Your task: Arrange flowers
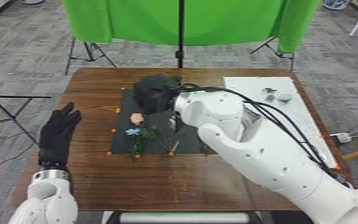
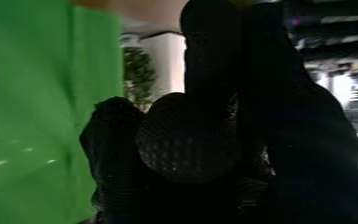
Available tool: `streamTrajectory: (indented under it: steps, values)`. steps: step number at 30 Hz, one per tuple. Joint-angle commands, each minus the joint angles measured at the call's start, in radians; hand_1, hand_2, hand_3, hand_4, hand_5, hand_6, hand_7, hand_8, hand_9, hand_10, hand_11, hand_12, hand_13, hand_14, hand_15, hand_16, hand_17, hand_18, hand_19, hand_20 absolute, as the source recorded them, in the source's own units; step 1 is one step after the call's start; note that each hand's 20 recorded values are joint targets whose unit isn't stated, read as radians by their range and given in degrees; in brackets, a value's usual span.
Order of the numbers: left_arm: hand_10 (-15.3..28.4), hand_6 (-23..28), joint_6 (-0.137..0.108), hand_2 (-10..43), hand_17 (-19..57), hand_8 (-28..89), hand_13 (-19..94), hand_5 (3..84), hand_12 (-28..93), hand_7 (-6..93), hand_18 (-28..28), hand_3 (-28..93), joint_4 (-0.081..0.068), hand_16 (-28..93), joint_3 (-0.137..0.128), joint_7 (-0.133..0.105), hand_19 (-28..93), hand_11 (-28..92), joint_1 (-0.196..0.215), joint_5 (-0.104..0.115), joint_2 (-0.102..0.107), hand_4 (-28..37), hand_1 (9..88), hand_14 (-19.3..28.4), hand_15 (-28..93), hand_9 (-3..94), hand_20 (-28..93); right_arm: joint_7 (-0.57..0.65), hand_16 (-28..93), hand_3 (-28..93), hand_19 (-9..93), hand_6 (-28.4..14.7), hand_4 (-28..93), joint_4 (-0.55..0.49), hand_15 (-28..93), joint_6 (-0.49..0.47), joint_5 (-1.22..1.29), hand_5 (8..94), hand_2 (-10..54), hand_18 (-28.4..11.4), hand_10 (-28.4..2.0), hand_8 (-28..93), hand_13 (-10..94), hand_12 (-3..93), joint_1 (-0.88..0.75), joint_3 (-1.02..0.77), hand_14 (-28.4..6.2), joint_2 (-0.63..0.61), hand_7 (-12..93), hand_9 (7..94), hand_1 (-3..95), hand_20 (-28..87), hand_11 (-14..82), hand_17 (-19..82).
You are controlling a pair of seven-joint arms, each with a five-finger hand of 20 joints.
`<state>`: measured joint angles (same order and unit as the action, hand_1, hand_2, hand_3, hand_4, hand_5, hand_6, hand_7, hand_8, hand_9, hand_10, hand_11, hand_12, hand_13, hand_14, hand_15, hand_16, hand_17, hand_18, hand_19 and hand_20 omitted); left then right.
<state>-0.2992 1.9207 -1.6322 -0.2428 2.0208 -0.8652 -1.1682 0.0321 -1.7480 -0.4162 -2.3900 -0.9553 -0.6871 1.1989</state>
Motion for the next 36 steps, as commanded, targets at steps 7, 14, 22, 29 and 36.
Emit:
streamTrajectory:
  steps: [7, 14, 22, 29, 36]
  values:
    - [13.6, 4.2, 0.035, -0.7, 4.5, -5, 31, 43.8, 11, 9.8, 9.5, 66, -0.004, 2, 0.015, 0.01, 1, 15, 0.009, 0.0, -0.003, -25.6, 20.5, 15.0, 8, 42.7, 16, -0.072, 31, 47, 93, 2.4, -16, 0.119, 60, -0.008, -0.193, 82.0, -9.5, -10.0, -7.1, 8, 94, 32.8, -0.064, -0.006, 0.6, 0.097, 22, 93.5, 64.4, 55, 18.0, 66]
    - [13.6, 4.3, 0.039, -0.7, 4.4, -5, 31, 43.7, 11, 9.6, 9.6, 66, -0.007, 2, 0.016, 0.013, 1, 15, 0.003, -0.001, -0.006, -25.3, 20.6, 15.1, 8, 42.7, 16, -0.098, 31, 47, 93, 2.8, -17, 0.175, 60, -0.01, -0.268, 81.5, -9.5, -10.2, -7.0, 7, 94, 32.5, -0.08, -0.032, 0.6, 0.153, 22, 93.2, 63.6, 55, 18.6, 66]
    - [13.6, 4.2, 0.045, -0.7, 4.2, -5, 31, 43.6, 11, 9.6, 9.8, 66, -0.003, 2, 0.011, 0.016, 1, 15, 0.011, -0.004, -0.009, -25.2, 20.6, 15.1, 8, 42.7, 15, -0.111, 31, 50, 93, 3.5, -17, 0.199, 60, -0.03, -0.318, 80.1, -9.5, -10.2, -7.1, 6, 94, 31.5, -0.106, -0.057, 0.6, 0.164, 22, 92.6, 60.9, 56, 20.0, 66]
    - [13.5, 4.1, 0.053, -0.8, 4.0, -5, 31, 43.4, 12, 9.5, 10.0, 66, -0.004, 2, 0.009, 0.016, 2, 14, 0.011, -0.004, -0.01, -25.1, 20.5, 15.2, 8, 42.7, 15, -0.117, 32, 50, 93, 3.9, -17, 0.216, 60, -0.037, -0.343, 78.7, -9.5, -10.4, -7.2, 5, 94, 30.8, -0.115, -0.074, 0.3, 0.169, 21, 92.1, 58.6, 56, 20.6, 65]
    - [13.5, 4.1, 0.06, -1.1, 3.8, -5, 31, 43.2, 12, 9.4, 10.1, 66, -0.003, 2, 0.006, 0.017, 2, 14, 0.011, -0.007, -0.01, -24.8, 20.6, 15.3, 8, 42.8, 15, -0.122, 32, 50, 93, 3.9, -16, 0.219, 59, -0.034, -0.356, 77.4, -9.5, -10.6, -7.3, 5, 94, 29.8, -0.12, -0.078, 0.2, 0.167, 20, 91.9, 57.7, 56, 21.4, 65]
